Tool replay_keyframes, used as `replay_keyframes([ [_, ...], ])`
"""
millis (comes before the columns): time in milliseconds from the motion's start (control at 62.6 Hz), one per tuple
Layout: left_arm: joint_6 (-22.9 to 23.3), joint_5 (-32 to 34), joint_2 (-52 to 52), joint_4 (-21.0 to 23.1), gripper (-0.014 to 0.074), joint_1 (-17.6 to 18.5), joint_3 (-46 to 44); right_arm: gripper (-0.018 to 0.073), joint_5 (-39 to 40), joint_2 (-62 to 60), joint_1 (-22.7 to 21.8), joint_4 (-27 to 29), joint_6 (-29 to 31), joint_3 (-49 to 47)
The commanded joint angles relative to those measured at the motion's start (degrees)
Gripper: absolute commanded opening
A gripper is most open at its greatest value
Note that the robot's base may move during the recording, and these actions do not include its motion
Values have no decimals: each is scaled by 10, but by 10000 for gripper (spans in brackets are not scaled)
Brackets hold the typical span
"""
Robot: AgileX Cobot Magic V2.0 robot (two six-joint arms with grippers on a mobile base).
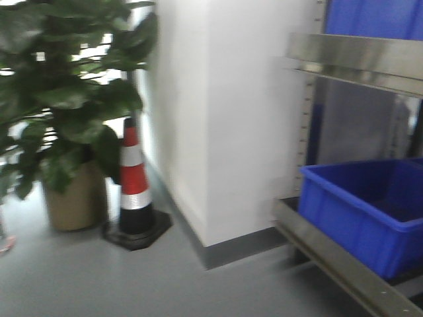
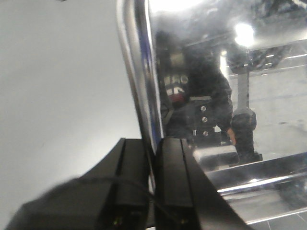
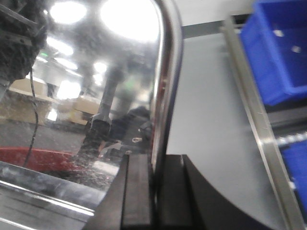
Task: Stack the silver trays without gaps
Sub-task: 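Carry the held tray while the base drives to the other rack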
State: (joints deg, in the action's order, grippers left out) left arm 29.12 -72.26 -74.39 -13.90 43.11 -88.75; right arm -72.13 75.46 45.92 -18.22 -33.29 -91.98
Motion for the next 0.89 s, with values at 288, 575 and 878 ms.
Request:
replay_keyframes([
  [288,-9,5,14,3,-48,7,-18,22,-16,-16,0,-22,6,-18],
  [575,-9,5,14,3,-48,7,-18,22,-17,-16,0,-22,6,-18],
  [878,-9,5,14,3,-48,7,-18,22,-17,-16,0,-22,6,-18],
])
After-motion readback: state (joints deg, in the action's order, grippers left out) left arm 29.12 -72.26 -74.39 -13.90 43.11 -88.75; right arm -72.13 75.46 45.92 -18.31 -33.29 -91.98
